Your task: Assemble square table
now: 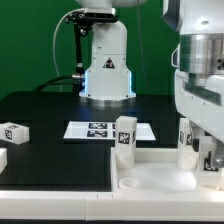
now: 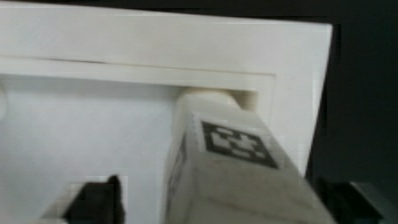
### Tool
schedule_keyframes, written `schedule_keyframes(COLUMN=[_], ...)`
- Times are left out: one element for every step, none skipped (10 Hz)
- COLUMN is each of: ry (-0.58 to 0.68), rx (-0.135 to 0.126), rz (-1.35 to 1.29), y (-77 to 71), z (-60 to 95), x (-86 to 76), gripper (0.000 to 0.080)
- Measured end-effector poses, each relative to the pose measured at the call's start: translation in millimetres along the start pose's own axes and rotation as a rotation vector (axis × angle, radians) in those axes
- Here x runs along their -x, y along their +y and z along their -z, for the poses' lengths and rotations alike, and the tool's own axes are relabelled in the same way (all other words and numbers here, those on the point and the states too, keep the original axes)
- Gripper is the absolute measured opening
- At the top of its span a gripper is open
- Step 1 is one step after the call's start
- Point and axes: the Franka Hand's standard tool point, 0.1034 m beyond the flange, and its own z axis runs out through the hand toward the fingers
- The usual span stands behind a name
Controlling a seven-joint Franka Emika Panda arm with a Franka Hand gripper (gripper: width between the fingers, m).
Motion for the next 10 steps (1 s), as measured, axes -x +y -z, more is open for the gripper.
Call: schedule_keyframes(ry=[0.016, 0.019, 0.019, 0.021, 0.021, 0.024, 0.032, 0.030, 0.031, 0.031], rx=[-0.006, -0.005, -0.003, -0.002, -0.001, -0.001, -0.002, -0.001, -0.001, -0.001], rz=[0.173, 0.301, 0.351, 0.418, 0.507, 0.610, 0.774, 0.754, 0.741, 0.742], y=[-2.4, -2.8, -2.4, -2.4, -2.4, -3.0, -5.4, -4.6, -4.5, -4.5], z=[1.6, 2.7, 1.6, 1.6, 1.7, 2.4, 4.7, 3.5, 3.4, 3.4], x=[7.6, 11.3, 8.3, 7.3, 7.0, 5.5, 1.1, 1.8, 2.0, 1.6], gripper=[0.0607, 0.0636, 0.0647, 0.0647, 0.0649, 0.0649, 0.0649, 0.0649, 0.0527, 0.0387])
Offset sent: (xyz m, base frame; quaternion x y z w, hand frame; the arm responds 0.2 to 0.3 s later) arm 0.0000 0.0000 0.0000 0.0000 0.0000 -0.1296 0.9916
